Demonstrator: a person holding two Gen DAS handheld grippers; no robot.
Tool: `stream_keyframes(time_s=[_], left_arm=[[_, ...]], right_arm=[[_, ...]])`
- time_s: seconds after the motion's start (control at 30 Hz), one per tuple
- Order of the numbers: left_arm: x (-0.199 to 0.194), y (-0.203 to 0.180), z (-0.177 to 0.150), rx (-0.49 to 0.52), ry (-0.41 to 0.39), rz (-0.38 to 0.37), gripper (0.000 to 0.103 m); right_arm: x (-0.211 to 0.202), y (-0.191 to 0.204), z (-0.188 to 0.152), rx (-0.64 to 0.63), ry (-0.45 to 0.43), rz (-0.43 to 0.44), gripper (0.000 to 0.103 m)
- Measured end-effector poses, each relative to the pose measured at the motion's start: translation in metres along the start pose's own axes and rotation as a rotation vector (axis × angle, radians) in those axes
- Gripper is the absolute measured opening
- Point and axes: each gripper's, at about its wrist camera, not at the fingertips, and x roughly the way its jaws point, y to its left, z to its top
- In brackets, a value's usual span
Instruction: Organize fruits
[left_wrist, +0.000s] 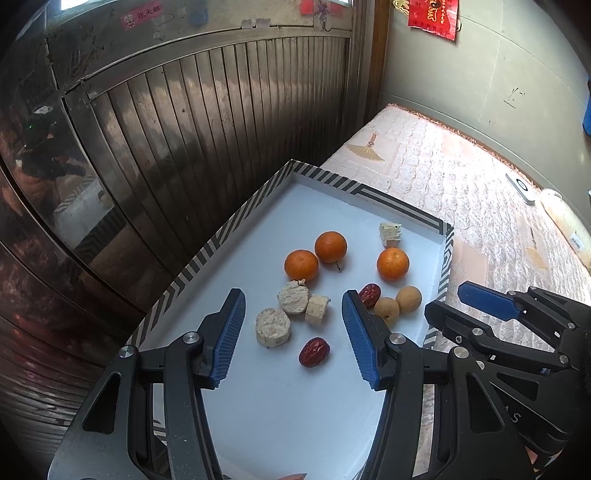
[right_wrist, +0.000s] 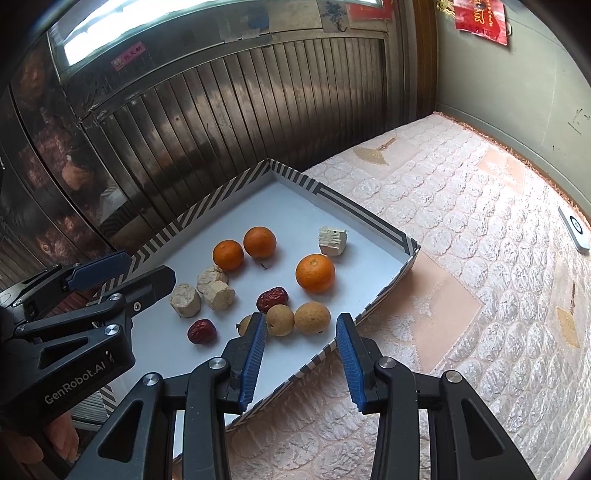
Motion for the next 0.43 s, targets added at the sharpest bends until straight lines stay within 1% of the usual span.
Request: stream_keyframes(time_s=[0.43], left_arm=[[-0.0026, -0.0029, -0.0015, 0.016, -0.012, 0.019, 0.055]], right_arm=[[-0.0022, -0.0021, -0.0016, 0.015, -0.004, -0.005, 0.038]])
